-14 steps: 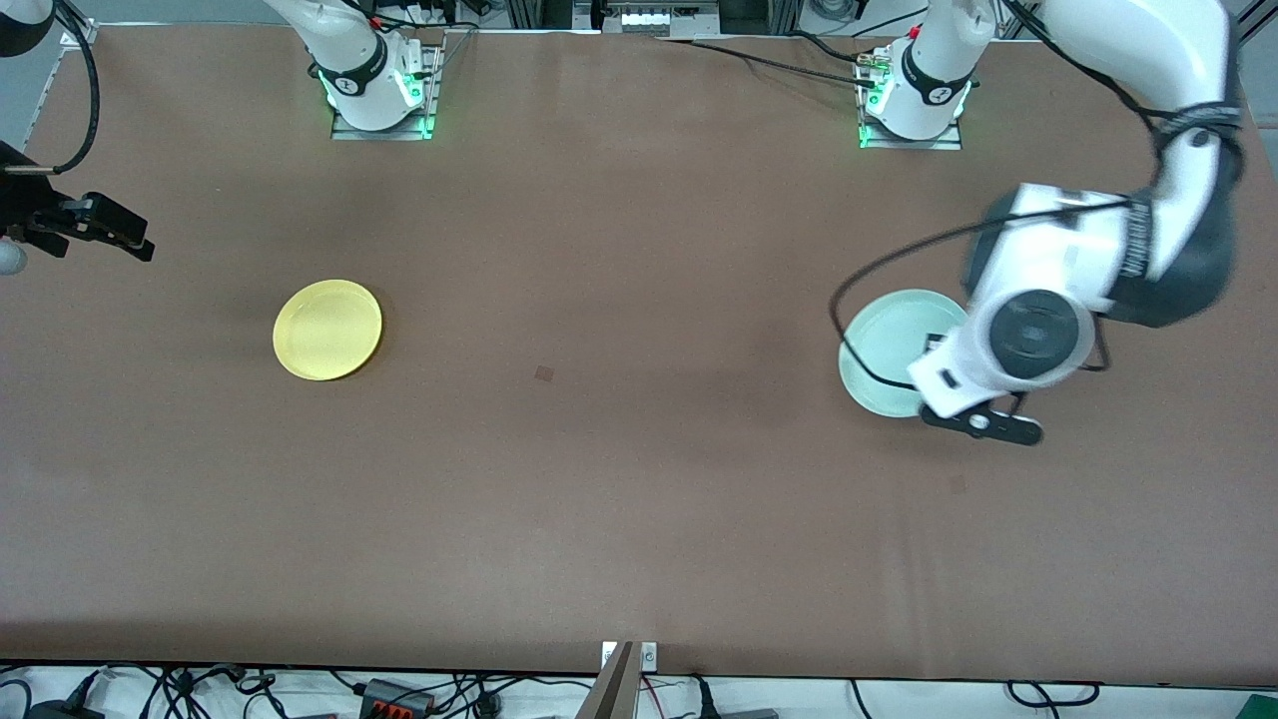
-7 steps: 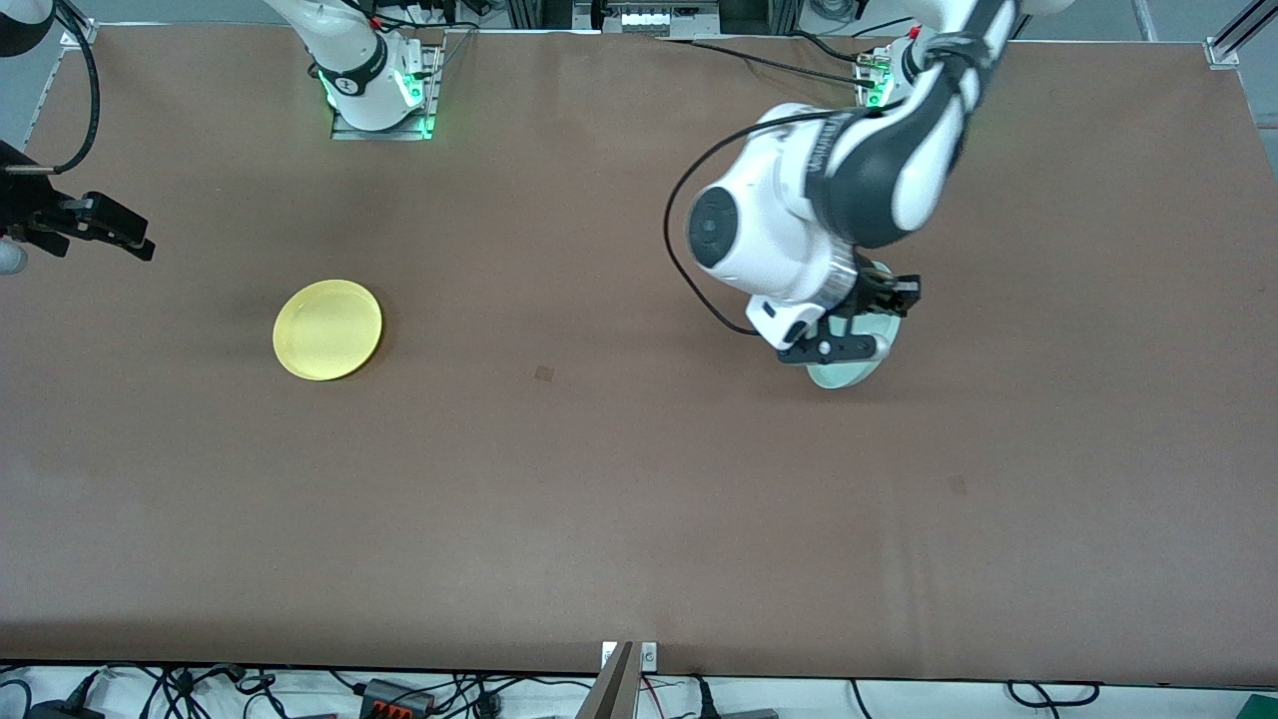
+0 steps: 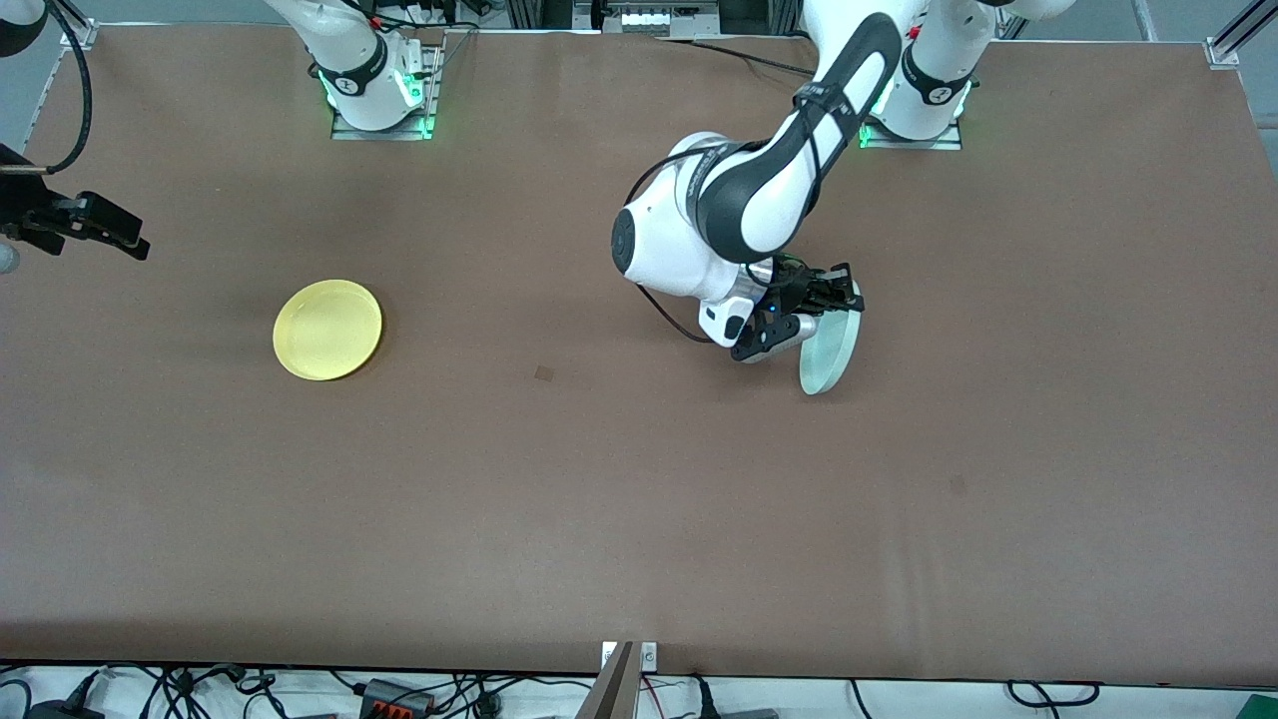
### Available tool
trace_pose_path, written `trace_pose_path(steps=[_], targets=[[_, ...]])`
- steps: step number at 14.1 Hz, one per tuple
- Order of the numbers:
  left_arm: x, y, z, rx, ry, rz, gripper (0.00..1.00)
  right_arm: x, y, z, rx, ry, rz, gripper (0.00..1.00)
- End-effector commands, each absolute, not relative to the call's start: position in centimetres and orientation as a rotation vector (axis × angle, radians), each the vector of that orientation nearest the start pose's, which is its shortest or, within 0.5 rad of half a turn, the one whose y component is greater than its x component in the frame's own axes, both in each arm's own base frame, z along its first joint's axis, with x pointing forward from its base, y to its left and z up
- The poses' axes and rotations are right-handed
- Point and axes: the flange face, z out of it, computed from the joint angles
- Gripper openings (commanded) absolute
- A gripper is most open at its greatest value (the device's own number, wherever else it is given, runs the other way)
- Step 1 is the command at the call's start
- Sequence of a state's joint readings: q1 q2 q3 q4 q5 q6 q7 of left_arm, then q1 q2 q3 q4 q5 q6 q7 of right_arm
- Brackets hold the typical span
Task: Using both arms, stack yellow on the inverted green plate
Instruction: 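Rotate the green plate on edge with the left gripper to flip it, then lower the flipped green plate mid-table while the right gripper reaches yellow plate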
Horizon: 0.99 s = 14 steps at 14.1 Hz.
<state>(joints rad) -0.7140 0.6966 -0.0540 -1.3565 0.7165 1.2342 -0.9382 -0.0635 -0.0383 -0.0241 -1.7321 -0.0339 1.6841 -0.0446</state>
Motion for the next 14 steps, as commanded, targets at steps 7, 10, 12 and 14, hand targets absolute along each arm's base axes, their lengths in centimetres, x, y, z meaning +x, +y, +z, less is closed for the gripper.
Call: trace_pose_path(steps=[7, 10, 12, 14], targets=[[52.1, -39.1, 25.5, -2.016, -0.247, -0.111, 0.01, 54.5, -6.4, 58.2, -3.111, 0.148, -0.008, 1.0], [51.4, -39.7, 23.8, -1.997, -0.26, -0.136, 0.01, 54.6, -7.4, 57.4, -3.092, 0.174, 0.023, 1.0], [50.9, -40.0, 22.7, -1.985, -0.28, -0.147, 0.01, 54.6, -7.2, 57.1, -3.103, 0.156, 0.036, 1.0], [50.9, -40.3, 22.4, -2.006, -0.278, -0.159, 0.01, 54.6, -7.2, 57.1, -3.107, 0.151, 0.036, 1.0]])
